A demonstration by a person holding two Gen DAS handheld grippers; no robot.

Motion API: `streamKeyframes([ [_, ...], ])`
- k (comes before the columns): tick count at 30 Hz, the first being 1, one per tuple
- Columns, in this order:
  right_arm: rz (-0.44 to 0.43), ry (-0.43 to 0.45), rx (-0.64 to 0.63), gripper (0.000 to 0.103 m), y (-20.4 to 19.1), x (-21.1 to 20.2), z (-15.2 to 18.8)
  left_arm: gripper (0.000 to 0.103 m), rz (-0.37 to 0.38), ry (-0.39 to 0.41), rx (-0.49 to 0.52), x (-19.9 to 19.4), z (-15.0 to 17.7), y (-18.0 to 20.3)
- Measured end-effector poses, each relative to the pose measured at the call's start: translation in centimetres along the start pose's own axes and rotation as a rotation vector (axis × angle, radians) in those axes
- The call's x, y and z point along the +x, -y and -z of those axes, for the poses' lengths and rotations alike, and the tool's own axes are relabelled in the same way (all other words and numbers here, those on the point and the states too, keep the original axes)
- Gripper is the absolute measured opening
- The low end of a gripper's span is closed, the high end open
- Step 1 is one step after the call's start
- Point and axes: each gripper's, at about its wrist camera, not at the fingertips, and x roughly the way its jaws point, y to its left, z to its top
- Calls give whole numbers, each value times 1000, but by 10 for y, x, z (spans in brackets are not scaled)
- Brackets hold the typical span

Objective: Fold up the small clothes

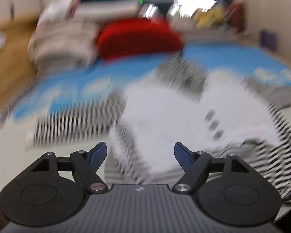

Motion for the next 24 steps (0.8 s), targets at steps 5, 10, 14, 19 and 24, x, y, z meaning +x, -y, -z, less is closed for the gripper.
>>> streamKeyframes([
  [5, 49, -77, -20, 93, -2, 28, 10, 84, 34, -162, -101, 43, 3, -7],
  [10, 122, -185, 8, 94, 4, 56, 25, 83, 36, -279, -111, 66, 20, -8],
  [14, 140, -248, 63, 89, 15, 67, 37, 41, 27, -390, -90, 80, 41, -10],
  [19, 48, -260, 126, 33, 24, 64, 40, 11, 80, -362, -98, 66, 43, -17],
  [24, 88, -214, 101, 13, 24, 52, 36, 10, 65, -417, -85, 56, 55, -23],
])
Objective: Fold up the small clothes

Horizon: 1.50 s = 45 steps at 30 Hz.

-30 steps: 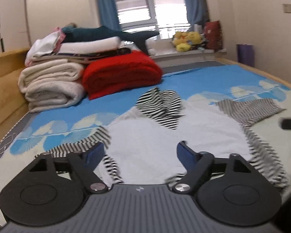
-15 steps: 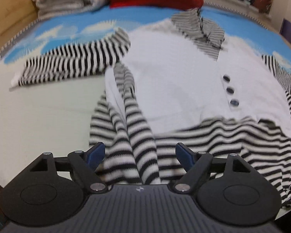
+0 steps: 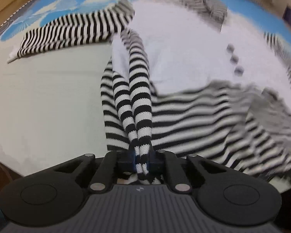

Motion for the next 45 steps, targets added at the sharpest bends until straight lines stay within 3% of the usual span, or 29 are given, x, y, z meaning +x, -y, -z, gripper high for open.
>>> streamKeyframes([
  [3, 28, -30, -20, 14, -1, 5, 2, 13, -6, -6, 22, -1, -1, 1],
  [5, 66, 11, -62, 29, -8, -3, 2, 21, -10, 31, 18, -13, -2, 1],
  [9, 55, 135, -61, 47, -10, -28, -3, 27, -27, 211, 67, -44, -5, 12],
  [11, 38, 168, -62, 56, -8, -33, -5, 27, -3, 259, 105, -50, -4, 18],
  [12, 40, 159, -71, 57, -8, -31, -4, 27, 16, 256, 117, -49, -4, 22],
  [14, 37, 60, -72, 64, -7, -16, -2, 29, 35, 198, 124, -36, -2, 26],
  [16, 33, -88, -54, 62, -3, 5, 5, 32, 24, 66, 119, -14, 1, 24],
  [18, 41, -68, -38, 66, 1, 2, 5, 32, 10, 41, 92, -10, 3, 19],
  [21, 53, 22, -96, 64, -7, -17, 1, 38, 39, 102, 51, -24, -1, 14],
  [24, 27, 101, -111, 64, -12, -33, 0, 49, 17, 167, 25, -40, 0, 15],
  [32, -40, 247, -91, 66, -10, -68, -7, 53, 29, 347, -16, -106, -16, 13],
  [35, -54, 278, -59, 66, -11, -75, -11, 53, 32, 430, 3, -121, -25, 14],
  [39, -63, 309, -46, 66, -17, -80, -13, 48, 24, 475, 45, -116, -48, 8],
  [41, -68, 322, -62, 66, -23, -81, -13, 41, 24, 481, 62, -112, -65, 2],
  [45, -61, 384, -111, 66, -30, -84, -14, 38, 40, 541, 67, -106, -114, -17],
])
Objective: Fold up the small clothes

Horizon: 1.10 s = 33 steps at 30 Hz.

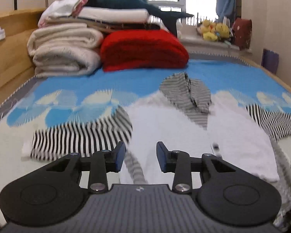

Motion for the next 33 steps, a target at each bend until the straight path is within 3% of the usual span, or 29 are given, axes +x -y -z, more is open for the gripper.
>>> streamKeyframes([
  [4, 12, 65, -3, 64, 3, -4, 0, 38, -8, 83, 39, 34, -36, -18],
  [8, 12, 158, -21, 63, 3, -11, -10, 38, -52, 98, 46, 76, -47, -42],
  [11, 3, 174, -57, 63, -3, -13, -25, 34, -92, 54, 2, 107, -33, -68],
  [14, -25, 182, -96, 63, -13, -11, -47, 26, -126, -54, -52, 132, -13, -94],
  [17, -44, 193, -116, 63, -30, -3, -75, 26, -146, -60, -66, 145, -8, -114],
  [21, -91, 233, -119, 63, -62, 13, -118, 28, -232, -91, -129, 162, 2, -146],
  [22, -112, 238, -121, 63, -71, 20, -129, 34, -259, -108, -161, 167, 4, -156],
  [24, -158, 250, -121, 63, -88, 34, -146, 59, -308, -143, -233, 175, 12, -177],
  [25, -185, 257, -130, 63, -98, 41, -152, 78, -341, -160, -264, 179, 17, -186],
  [26, -207, 263, -143, 63, -106, 48, -158, 85, -374, -175, -290, 181, 23, -196],
  [30, -272, 280, -206, 64, -128, 81, -169, 84, -411, -237, -392, 194, 39, -228],
  [33, -279, 254, -181, 64, -124, 101, -166, 84, -431, -249, -491, 196, 46, -249],
])
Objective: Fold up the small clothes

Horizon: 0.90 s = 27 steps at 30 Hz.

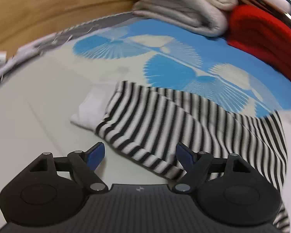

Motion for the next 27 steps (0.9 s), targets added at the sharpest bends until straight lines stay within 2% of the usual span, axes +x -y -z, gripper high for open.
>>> streamKeyframes([
  [4, 16, -105, 92, 64, 12, 24, 3, 82, 52, -48, -185, 14, -6, -21],
  [7, 5, -105, 96, 64, 15, 35, 1, 75, 77, -71, -315, 21, -5, -35],
  [9, 11, -105, 85, 64, 18, 38, 2, 69, 68, -55, -349, 21, -6, -36],
  [11, 20, -111, 87, 64, 23, 40, 2, 52, 70, -50, -358, 22, -7, -33],
  [12, 20, -114, 92, 64, 26, 40, 2, 40, 69, -46, -355, 22, -7, -32],
  [13, 18, -115, 98, 64, 28, 40, 1, 7, 54, -43, -345, 22, -7, -30],
  [15, 20, -115, 98, 64, 32, 39, 1, 6, 4, -24, -328, 19, -9, -25],
  [18, 36, -128, 88, 64, 35, 40, 5, 5, -52, 62, -221, -5, -18, 5],
  [20, 51, -144, 95, 64, 38, 39, 7, 5, -25, 148, -107, -31, -23, 39],
  [22, 63, -171, 112, 64, 42, 39, 9, 5, 54, 232, 13, -58, -21, 80],
  [24, 71, -200, 128, 64, 47, 38, 12, 5, 171, 303, 123, -92, -10, 126],
  [27, 77, -223, 144, 63, 56, 37, 18, 5, 402, 312, 240, -135, 18, 190],
])
